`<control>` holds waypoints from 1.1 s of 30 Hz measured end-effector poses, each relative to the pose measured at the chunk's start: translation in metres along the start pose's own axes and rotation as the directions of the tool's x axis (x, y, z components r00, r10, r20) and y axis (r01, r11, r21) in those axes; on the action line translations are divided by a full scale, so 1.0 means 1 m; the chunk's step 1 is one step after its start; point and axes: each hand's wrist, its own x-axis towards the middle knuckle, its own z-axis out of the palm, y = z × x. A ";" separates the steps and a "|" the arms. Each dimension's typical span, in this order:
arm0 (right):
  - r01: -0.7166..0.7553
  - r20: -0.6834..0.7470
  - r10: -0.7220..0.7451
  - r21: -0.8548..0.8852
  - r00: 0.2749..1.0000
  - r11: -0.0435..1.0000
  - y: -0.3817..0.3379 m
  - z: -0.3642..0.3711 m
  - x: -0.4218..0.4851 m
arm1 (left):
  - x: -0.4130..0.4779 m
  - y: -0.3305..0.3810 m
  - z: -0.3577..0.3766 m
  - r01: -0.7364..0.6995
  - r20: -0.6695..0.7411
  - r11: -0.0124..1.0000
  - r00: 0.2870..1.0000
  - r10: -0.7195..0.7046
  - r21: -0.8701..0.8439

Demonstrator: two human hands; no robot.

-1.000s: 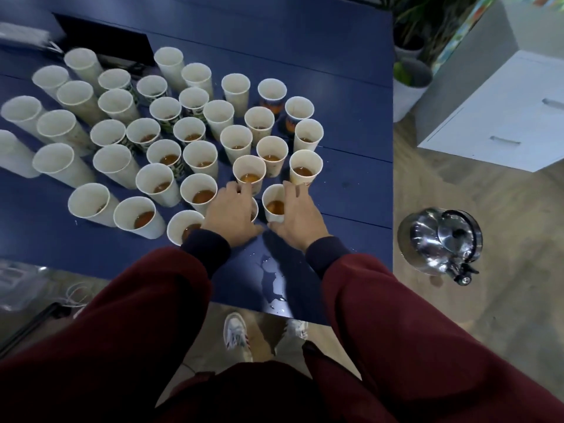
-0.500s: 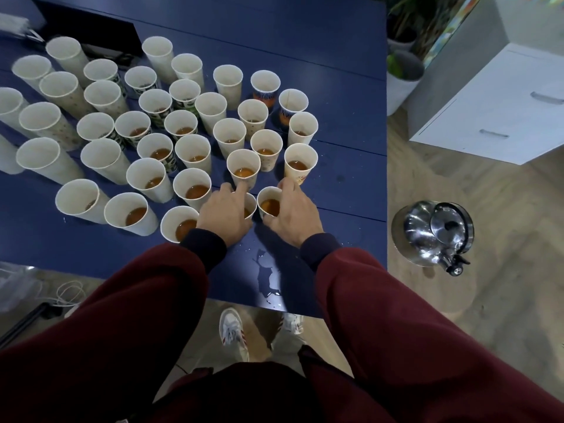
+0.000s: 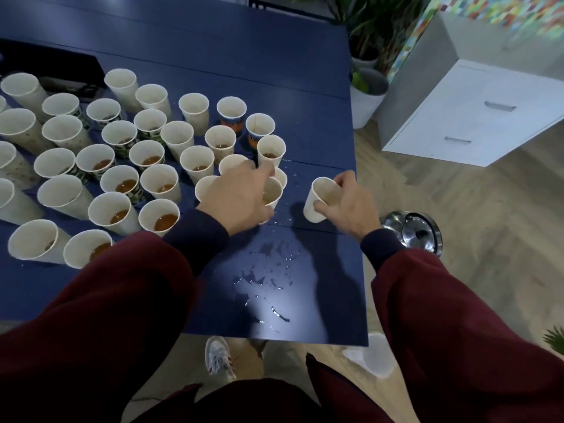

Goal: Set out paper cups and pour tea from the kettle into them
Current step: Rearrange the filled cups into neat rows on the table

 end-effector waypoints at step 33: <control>0.116 0.117 -0.086 -0.275 0.989 0.955 0.066 -0.020 0.307 | 0.187 0.042 0.041 0.064 0.104 0.997 0.992 -0.067 0.034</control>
